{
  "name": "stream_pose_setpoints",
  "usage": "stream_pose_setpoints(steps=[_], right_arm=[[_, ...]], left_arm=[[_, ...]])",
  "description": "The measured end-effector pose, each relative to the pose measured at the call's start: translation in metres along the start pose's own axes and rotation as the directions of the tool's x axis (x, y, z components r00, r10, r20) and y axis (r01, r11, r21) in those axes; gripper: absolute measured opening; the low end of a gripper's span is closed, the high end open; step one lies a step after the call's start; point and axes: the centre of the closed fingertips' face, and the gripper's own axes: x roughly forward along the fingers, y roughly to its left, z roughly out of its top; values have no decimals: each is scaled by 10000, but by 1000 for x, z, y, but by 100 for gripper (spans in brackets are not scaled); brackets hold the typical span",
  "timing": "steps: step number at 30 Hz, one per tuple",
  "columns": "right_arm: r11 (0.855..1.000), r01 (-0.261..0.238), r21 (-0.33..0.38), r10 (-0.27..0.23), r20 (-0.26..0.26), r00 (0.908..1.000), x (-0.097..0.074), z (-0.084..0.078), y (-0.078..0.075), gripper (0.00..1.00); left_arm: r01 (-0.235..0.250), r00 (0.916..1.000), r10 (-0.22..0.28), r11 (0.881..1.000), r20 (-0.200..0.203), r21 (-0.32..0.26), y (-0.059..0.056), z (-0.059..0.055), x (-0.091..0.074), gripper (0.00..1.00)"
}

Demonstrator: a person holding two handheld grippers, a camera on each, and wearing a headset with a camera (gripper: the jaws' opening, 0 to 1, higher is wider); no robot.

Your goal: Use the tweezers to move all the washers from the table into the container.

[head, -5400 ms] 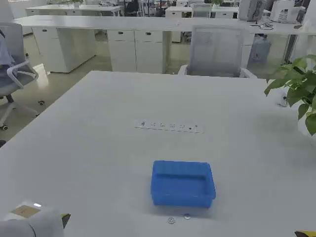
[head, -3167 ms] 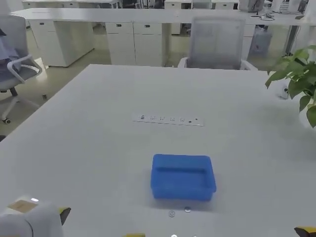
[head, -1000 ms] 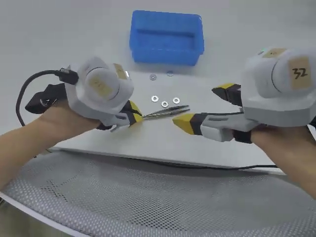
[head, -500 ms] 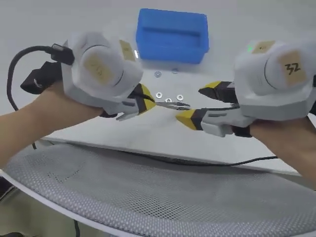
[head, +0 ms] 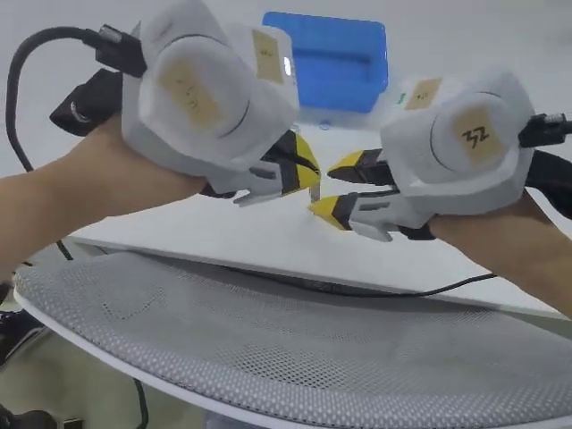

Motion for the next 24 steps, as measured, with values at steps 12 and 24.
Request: stream_pose_setpoints(steps=[12,24], right_arm=[[9982,-250,-552,243,-138,9996,12,-6,-2,4],[9997,-126,-195,127,25,9999,16,-3,-10,1]], left_arm=[[-309,9995,307,9989,70,351,1,2,6,0],[-2567,9336,3259,8983,1487,-3567,29,-5,-16,33]])
